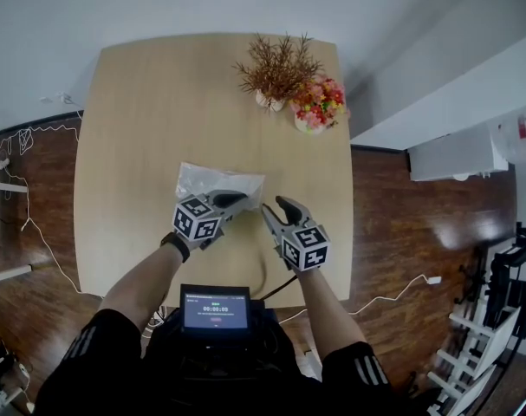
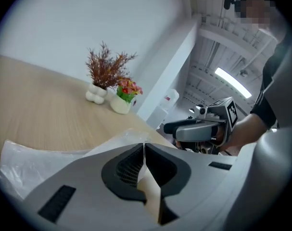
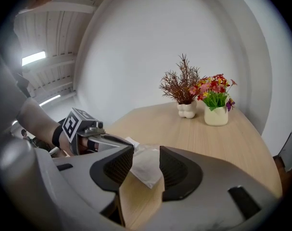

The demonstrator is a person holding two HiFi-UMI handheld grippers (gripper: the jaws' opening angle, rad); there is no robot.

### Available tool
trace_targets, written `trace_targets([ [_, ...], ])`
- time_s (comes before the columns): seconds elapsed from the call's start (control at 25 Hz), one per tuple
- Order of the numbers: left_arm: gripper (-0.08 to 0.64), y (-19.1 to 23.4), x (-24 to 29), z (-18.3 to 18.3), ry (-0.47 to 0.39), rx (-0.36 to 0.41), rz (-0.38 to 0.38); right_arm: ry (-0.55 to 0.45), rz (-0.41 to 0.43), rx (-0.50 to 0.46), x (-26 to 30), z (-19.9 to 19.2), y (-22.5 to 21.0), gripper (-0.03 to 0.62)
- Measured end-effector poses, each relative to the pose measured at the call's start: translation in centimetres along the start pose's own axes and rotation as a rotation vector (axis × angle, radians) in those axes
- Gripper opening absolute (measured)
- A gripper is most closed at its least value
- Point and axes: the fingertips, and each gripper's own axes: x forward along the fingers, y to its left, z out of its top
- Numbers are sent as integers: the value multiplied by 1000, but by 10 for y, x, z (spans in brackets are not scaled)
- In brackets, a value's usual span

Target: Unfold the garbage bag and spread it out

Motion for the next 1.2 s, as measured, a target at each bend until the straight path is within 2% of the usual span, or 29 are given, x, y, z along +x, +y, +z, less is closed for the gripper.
trace_targets([
  [0.2,3,-5,-15,15,-77,-41,-6,66,3,-36,18,-19,-2,192],
  [0.4,3,-6,-29,28,-145,-67,0,186,9,-130,49,-51,-5,192],
  [0.76,3,-6,-58,53,-238,-67,19,331,3,-236,85,-82,-4,192],
  [0.92,3,1,-74,64,-280,-70,43,391,-5,-298,91,-90,-6,192],
  [1.2,3,23,-113,82,-342,-45,127,421,9,-386,96,-96,-5,201],
])
